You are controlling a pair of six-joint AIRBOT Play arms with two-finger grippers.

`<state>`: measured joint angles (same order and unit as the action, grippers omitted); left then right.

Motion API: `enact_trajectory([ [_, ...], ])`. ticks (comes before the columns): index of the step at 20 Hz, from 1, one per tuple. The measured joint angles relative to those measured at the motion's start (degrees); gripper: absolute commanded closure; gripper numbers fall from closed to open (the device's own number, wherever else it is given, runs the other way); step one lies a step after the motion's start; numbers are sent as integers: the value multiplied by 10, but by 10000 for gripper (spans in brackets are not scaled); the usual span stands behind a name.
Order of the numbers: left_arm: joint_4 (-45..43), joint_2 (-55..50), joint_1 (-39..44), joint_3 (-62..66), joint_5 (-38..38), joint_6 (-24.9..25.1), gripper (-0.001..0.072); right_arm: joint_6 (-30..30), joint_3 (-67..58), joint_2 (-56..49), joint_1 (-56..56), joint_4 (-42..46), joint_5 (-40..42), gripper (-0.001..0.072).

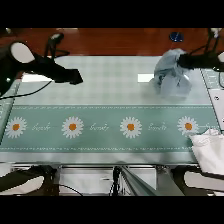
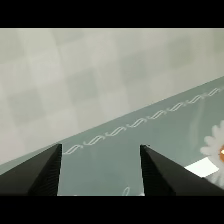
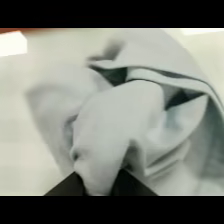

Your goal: Fold the shirts.

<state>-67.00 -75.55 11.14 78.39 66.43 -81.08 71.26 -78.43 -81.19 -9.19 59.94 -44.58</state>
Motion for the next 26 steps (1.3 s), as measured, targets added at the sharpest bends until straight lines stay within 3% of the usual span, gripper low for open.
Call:
enact_trajectory([
  [5,64,86,0,63,10,5,140,-23,0,188,84,-121,-20,688],
  [9,86,158,1,83,48,7,141,24,0,266,189,-142,-52,688],
  [11,90,180,5,85,82,7,178,63,0,271,250,-94,-84,688],
  [15,93,197,24,38,116,9,178,136,1,220,362,100,-150,688],
  [20,95,202,56,-115,91,8,177,167,1,100,402,230,-162,688],
  [21,95,202,61,-144,79,8,175,169,1,75,405,237,-163,665],
  [23,102,203,73,-194,40,8,169,171,1,38,407,244,-162,397],
  [24,105,203,77,-210,23,8,159,171,1,30,408,249,-163,328],
  [26,110,199,84,-232,-15,8,-7,170,1,31,403,257,-163,207],
])
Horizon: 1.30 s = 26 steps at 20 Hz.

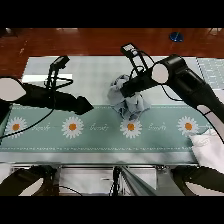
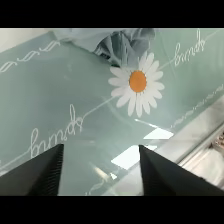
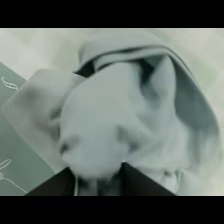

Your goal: Fold the shirts.

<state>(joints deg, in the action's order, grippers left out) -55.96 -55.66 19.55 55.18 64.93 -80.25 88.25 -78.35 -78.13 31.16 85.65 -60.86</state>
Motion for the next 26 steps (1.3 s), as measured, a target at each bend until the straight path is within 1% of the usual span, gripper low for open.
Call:
enact_trajectory([
  [1,3,-3,2,-7,-21,-1,-13,-2,0,11,-5,3,-2,155],
  [2,4,-8,4,-11,-43,0,-13,-3,0,27,-14,11,-2,118],
  [6,7,-48,7,-20,-115,19,-13,-4,0,104,-84,41,-12,110],
  [9,7,-103,8,-20,-148,25,-13,-14,8,133,-191,54,-27,110],
  [11,10,-145,8,-16,-158,28,-13,-39,31,136,-276,11,-35,110],
  [14,11,-192,2,-5,-167,39,-13,-92,83,125,-384,-94,-44,110],
  [16,17,-209,-16,1,-172,49,-13,-127,122,111,-435,-159,-51,110],
  [17,29,-215,-28,2,-173,59,-13,-144,138,105,-453,-190,-51,110],
  [19,80,-230,-59,5,-174,100,-13,-172,167,89,-476,-235,-55,110],
  [23,230,-286,-102,8,-157,199,-13,-209,195,60,-493,-300,-57,111],
  [26,326,-346,-103,29,-128,261,-13,-221,202,49,-497,-337,-57,111],
])
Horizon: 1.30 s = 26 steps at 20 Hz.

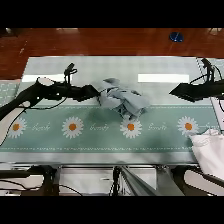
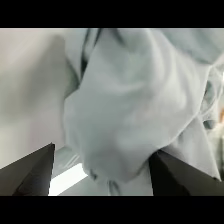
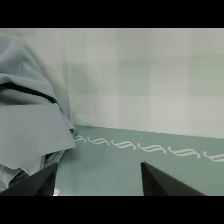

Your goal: Fold the shirts.

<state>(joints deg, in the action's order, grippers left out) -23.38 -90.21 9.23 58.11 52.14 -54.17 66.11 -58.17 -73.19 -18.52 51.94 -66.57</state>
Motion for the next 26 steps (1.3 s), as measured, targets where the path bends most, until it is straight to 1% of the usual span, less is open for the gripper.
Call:
enact_trajectory([
  [1,21,-19,4,12,11,13,30,-3,1,-2,-1,-8,0,110],
  [2,40,-38,10,27,21,21,317,-4,2,-3,-1,-15,0,111],
  [3,52,-56,16,43,27,25,660,-5,2,-4,-1,-21,0,111],
  [6,75,-88,24,78,57,23,671,-9,4,-6,-2,-29,-3,105],
  [9,84,-96,13,93,99,21,671,-20,13,-17,-2,-40,1,104],
  [15,92,-89,-9,101,183,19,671,-73,58,-96,12,-156,12,105],
  [18,93,-88,-12,103,209,19,671,-95,70,-138,56,-184,21,107],
  [20,93,-87,-13,103,223,19,671,-102,73,-160,95,-201,50,128],
  [21,92,-86,-14,103,232,19,671,-106,74,-167,113,-216,65,196],
  [22,93,-84,-14,103,235,19,671,-106,75,-175,130,-229,86,367],
  [23,93,-81,-14,103,242,18,671,-107,75,-180,143,-233,108,614],
  [24,93,-78,-14,103,243,18,671,-108,76,-184,152,-238,123,686],
  [26,93,-67,-19,103,247,18,671,-112,72,-183,156,-271,124,687],
])
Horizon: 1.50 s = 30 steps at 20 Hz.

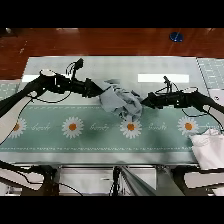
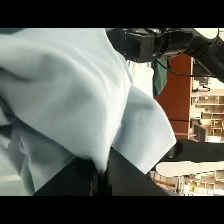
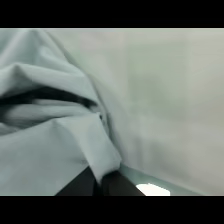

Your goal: Fold the shirts.

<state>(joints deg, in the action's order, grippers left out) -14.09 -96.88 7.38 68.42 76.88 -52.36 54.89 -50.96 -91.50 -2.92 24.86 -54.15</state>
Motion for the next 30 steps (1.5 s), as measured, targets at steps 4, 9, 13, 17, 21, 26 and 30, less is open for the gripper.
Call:
enact_trajectory([
  [4,-1,54,-29,19,11,-2,671,-15,-26,66,-35,-75,-86,687],
  [9,3,210,-90,104,30,-27,672,16,-123,246,-126,-139,-178,688],
  [13,2,369,-142,189,21,-89,672,67,-236,367,-163,-148,-193,688],
  [17,-50,522,-189,238,10,-170,672,167,-342,449,-174,-98,-197,688],
  [21,-153,642,-212,252,54,-290,672,297,-398,512,-176,19,-280,688],
  [26,-216,710,-219,223,204,-422,673,380,-389,560,-158,189,-450,689],
  [30,-224,771,-233,63,256,-455,674,402,-231,603,-95,284,-495,689],
])
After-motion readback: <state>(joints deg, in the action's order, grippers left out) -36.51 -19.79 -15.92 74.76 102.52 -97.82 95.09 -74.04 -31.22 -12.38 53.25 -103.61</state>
